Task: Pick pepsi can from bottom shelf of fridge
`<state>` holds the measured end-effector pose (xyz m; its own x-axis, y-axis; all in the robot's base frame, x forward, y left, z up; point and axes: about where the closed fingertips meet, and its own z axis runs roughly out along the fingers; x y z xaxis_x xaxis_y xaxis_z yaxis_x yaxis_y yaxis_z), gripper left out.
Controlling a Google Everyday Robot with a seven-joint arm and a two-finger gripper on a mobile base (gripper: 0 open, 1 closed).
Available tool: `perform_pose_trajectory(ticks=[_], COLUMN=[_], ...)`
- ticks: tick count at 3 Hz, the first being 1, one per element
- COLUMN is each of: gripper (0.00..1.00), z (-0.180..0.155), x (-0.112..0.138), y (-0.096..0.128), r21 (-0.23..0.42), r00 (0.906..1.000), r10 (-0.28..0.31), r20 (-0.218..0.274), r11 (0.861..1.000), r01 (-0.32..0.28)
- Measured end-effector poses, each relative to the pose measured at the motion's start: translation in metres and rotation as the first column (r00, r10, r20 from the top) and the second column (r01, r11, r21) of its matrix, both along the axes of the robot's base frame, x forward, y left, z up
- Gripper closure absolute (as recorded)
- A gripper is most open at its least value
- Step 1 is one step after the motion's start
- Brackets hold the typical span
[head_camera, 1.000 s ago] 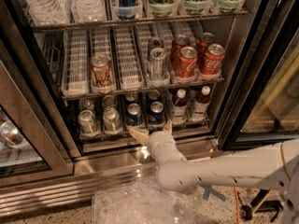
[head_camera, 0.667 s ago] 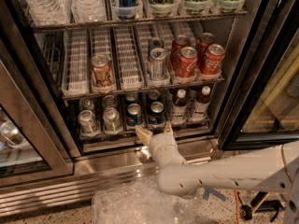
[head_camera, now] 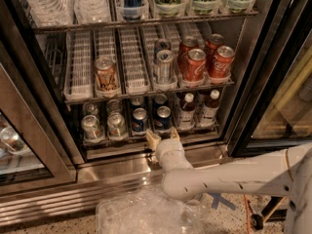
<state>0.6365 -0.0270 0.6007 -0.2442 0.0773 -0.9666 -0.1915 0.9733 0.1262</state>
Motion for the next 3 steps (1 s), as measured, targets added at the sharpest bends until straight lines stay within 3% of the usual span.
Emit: perform_pose_trajectory(ticks=[3], gripper=[0.3], z=[-0.008], x=[0.046], y=[-0.015], r21=[-0.028], r00=[0.9999], r10=[-0.009], r20=[-0.013], r11=[1.0], r01=[0.009])
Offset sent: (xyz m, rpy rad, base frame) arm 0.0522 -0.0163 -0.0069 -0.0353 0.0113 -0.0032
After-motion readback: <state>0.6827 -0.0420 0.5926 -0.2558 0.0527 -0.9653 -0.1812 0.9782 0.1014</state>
